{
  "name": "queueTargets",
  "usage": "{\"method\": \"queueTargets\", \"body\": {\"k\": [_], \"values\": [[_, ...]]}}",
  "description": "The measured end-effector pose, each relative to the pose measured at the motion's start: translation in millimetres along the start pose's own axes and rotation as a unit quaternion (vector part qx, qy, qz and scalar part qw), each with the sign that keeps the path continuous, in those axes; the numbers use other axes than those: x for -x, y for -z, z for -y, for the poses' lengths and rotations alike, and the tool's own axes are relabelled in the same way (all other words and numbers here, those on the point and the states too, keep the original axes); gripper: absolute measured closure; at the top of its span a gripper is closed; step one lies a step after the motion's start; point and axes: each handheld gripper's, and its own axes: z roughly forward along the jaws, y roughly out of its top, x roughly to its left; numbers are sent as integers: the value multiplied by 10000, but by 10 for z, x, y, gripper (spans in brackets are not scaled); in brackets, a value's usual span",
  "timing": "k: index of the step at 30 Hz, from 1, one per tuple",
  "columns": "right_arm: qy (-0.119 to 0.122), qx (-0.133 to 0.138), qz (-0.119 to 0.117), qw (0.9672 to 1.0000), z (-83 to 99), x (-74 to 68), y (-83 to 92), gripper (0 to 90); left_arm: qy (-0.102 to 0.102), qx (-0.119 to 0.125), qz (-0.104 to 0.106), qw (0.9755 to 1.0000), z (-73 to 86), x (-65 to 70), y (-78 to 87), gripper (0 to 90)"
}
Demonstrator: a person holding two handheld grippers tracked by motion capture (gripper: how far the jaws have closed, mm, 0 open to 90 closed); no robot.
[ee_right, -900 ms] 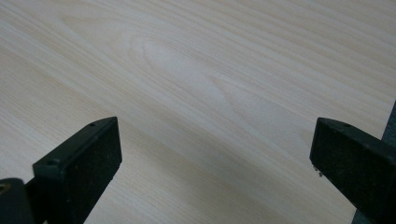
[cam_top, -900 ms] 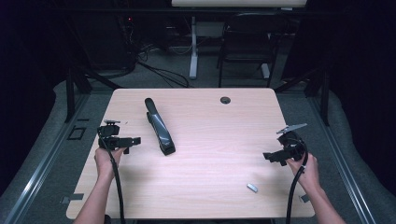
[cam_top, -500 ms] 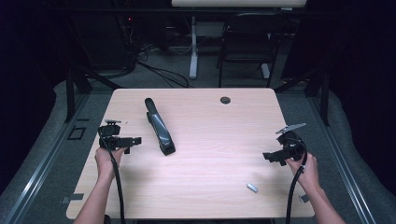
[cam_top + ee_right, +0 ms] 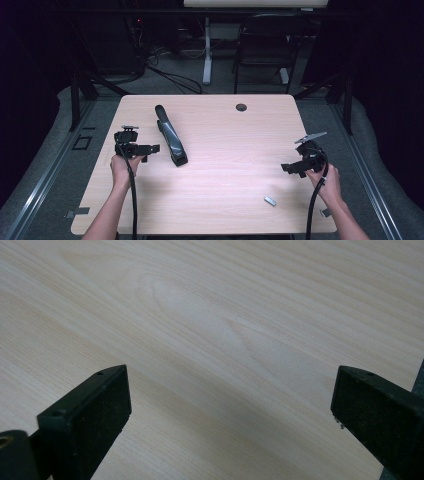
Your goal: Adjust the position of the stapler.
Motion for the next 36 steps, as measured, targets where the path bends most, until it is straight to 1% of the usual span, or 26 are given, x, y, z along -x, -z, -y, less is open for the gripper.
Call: {"method": "queueTargets", "body": {"k": [3,4,5,6,8,10,11,12,13,14,15,16,17,18,19,20,21,22,25,28,29,30,31,32,35,36], "values": [[-2,4,3,10000,-1,0,-1,23,-17,29,2,10000,-17,41,-4,0],[0,0,23,10000,-2,0,-5,24,-29,95,-42,9999,-31,73,-9,0],[0,0,23,10000,-2,0,-5,24,-29,95,-42,9999,-31,73,-9,0],[-6,-13,42,10000,-2,1,-11,24,18,171,-49,9998,-54,100,-10,0],[1,-25,49,10000,-3,0,-11,25,40,217,-69,9997,-70,119,-14,0],[4,-37,51,10000,-6,-6,-13,29,30,280,-58,9996,-125,190,-45,0],[4,-37,51,10000,-6,-6,-13,29,30,280,-58,9996,-125,190,-45,0],[-8,-41,47,10000,-5,-3,-17,32,-26,310,-74,9995,-159,257,-86,0],[-8,-41,47,10000,-5,-3,-17,32,-26,310,-74,9995,-159,257,-86,0],[-28,-66,41,10000,-3,1,-20,35,-115,312,-62,9994,-192,326,-133,0],[-28,-75,44,10000,-2,3,-21,36,-135,306,-66,9994,-210,361,-155,0],[-28,-75,44,10000,-2,3,-21,36,-135,306,-66,9994,-210,361,-155,0],[-48,-60,21,10000,0,2,-23,36,-199,296,-88,9993,-230,391,-183,0],[-20,-62,52,10000,-1,7,-14,38,-193,290,-90,9994,-262,429,-229,0],[-10,-60,94,9999,0,11,-9,38,-193,290,-90,9994,-262,429,-229,0],[-29,-37,103,9999,2,12,-3,39,-224,277,-106,9993,-296,460,-290,0],[-29,-37,103,9999,2,12,-3,39,-224,277,-106,9993,-296,460,-290,0],[-44,-19,80,10000,1,14,3,39,-273,245,-132,9992,-316,475,-315,0],[-27,-33,77,10000,1,20,9,42,-257,244,-176,9992,-375,511,-386,0],[-50,-16,76,10000,1,14,4,44,-263,245,-240,9991,-420,536,-438,0],[-54,-13,74,10000,1,14,3,45,-226,245,-272,9991,-437,550,-470,0],[-57,-21,59,10000,3,13,1,46,-282,223,-389,9986,-450,571,-518,0],[-57,-21,59,10000,3,13,1,46,-282,223,-389,9986,-450,571,-518,0],[-33,-27,76,10000,4,12,2,48,-251,102,-399,9988,-462,579,-572,0],[-29,-30,95,9999,3,13,3,52,-268,30,-434,9987,-469,590,-625,4],[-28,-33,85,10000,3,14,3,53,-288,-47,-451,9986,-477,598,-661,4]]}}
